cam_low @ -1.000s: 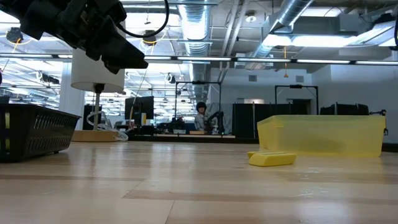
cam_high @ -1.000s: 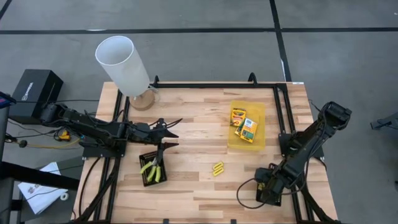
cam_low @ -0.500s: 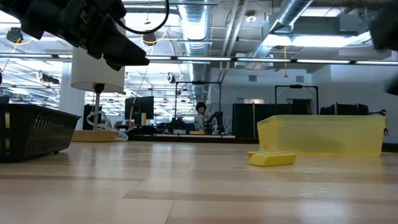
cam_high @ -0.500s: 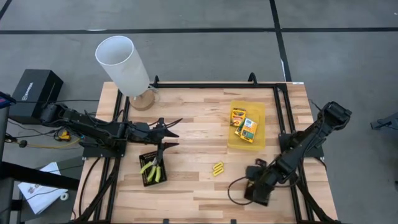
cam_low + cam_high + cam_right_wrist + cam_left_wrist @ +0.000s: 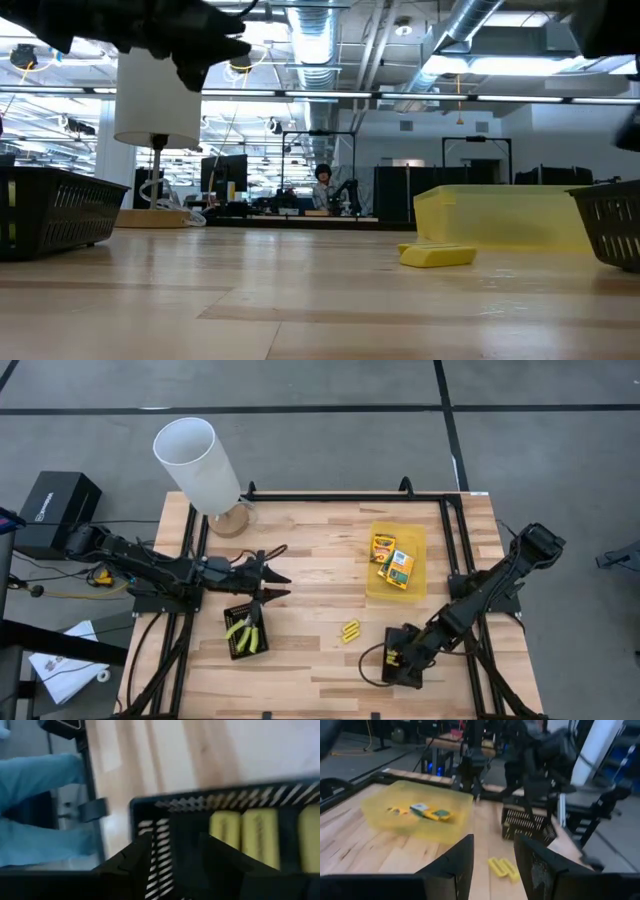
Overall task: Pick & Place School Supplies
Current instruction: Adjust the right black bin
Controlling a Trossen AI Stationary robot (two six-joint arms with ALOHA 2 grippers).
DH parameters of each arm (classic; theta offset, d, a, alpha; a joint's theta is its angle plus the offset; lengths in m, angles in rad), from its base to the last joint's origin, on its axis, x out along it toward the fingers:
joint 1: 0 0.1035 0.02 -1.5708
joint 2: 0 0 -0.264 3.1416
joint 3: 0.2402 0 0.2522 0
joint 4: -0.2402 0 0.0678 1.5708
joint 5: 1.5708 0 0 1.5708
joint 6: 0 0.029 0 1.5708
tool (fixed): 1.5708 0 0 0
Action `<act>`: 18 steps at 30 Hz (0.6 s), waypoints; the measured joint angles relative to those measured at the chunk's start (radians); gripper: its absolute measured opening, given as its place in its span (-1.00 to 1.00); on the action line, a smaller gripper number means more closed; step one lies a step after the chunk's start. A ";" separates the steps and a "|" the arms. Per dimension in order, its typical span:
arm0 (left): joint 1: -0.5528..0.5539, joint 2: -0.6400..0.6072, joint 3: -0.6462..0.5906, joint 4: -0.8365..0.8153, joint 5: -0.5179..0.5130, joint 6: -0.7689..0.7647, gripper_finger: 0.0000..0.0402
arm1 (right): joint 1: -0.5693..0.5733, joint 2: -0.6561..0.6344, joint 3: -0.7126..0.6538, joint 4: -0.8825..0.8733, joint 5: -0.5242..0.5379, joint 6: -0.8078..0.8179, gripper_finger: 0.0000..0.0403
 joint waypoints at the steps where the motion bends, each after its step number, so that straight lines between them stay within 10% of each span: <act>1: 0.000 0.000 0.000 0.012 0.000 -0.013 -0.34 | 0.011 0.000 0.000 0.004 -0.026 0.039 -0.24; 8: 0.005 0.000 0.000 0.147 -0.010 -0.183 -0.39 | 0.138 -0.003 -0.002 0.292 -0.037 0.269 -0.24; 18: 0.003 -0.001 0.001 0.191 -0.045 -0.377 -0.39 | 0.068 -0.003 0.004 0.827 0.375 0.254 -0.27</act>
